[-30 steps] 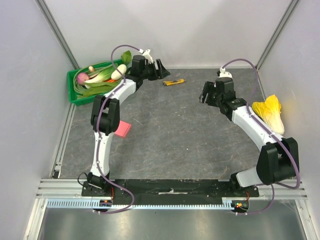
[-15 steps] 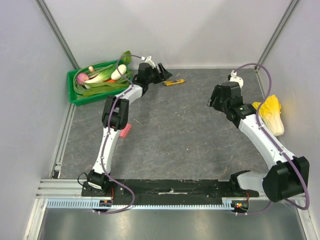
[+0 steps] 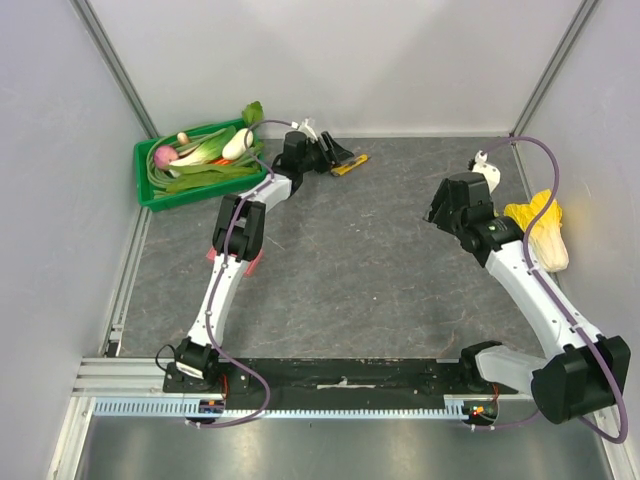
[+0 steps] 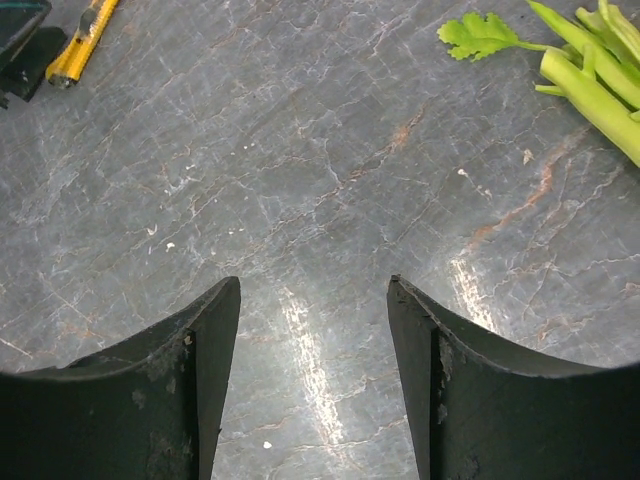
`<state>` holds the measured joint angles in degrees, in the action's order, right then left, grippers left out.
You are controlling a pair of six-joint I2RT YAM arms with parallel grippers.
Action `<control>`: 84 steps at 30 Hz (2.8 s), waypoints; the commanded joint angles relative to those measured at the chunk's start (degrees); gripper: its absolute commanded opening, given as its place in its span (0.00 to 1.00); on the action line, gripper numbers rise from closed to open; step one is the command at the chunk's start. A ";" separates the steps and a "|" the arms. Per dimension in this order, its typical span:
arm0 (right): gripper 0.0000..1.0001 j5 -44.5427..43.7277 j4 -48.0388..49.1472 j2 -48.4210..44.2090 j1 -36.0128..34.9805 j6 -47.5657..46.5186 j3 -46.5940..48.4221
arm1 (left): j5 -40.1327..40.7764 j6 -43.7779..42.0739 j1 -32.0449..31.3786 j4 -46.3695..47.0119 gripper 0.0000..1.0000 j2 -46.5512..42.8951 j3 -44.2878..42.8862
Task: Unpack the express box
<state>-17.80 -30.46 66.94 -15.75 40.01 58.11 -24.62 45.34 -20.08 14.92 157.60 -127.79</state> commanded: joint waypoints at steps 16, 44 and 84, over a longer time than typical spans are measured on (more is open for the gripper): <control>0.75 0.48 1.80 7.57 0.02 -3.86 3.41 | -11.86 5.73 -3.83 -2.86 0.64 -4.14 7.73; 0.76 11.04 9.63 29.48 0.46 -6.43 13.79 | 5.19 10.73 -1.98 10.05 0.51 1.48 -3.79; 0.79 7.34 5.76 27.98 0.63 -9.69 15.99 | -9.13 -6.49 -9.36 -13.61 0.38 -23.90 37.76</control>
<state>-10.00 -24.73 96.64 -15.40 31.86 72.69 -31.20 45.28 -26.20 4.67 139.09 -99.22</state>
